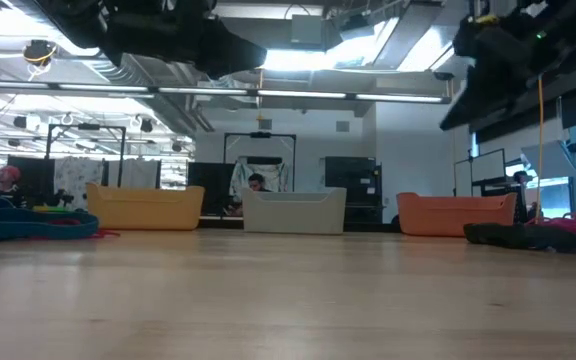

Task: Sort rubber bands into baskets
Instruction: Put the red rubber band into the orange bin

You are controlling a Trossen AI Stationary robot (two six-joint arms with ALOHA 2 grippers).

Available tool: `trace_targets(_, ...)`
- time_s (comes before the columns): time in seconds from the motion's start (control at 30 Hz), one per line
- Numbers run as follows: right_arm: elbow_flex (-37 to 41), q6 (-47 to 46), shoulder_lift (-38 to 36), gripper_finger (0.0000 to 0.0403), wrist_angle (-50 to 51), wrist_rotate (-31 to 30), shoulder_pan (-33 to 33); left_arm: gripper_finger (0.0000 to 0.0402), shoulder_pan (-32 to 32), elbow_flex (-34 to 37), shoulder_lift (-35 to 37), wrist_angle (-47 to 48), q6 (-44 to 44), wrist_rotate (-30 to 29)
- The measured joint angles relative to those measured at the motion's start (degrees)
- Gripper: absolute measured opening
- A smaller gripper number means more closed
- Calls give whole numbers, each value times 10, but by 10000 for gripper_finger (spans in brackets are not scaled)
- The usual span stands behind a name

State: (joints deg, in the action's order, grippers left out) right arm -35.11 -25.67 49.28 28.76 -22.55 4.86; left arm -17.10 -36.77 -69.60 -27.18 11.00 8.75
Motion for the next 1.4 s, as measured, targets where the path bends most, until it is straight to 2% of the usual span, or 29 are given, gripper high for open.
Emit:
trace_targets(0.3,0,-100,13,14,99,85,0,155,0,0,0,0,-3,0)
trace_targets(0.4,0,-117,32,14,135,85,0,155,0,0,0,0,-3,0)
trace_targets(0.53,0,-140,71,14,183,52,-2,155,0,0,0,0,-3,0)
trace_targets(0.63,0,-151,102,14,211,61,-29,155,0,0,0,0,-4,0)
trace_targets(0.87,-38,-100,165,14,260,71,-113,155,0,0,0,0,-5,0)
trace_targets(1.03,-47,-61,190,14,269,125,-159,155,0,0,0,0,-5,0)
trace_targets(1.27,-46,-34,225,15,297,131,-192,155,0,0,-1,0,-5,0)
trace_targets(1.4,-46,-16,233,43,297,155,-196,155,0,0,-1,4,-5,0)
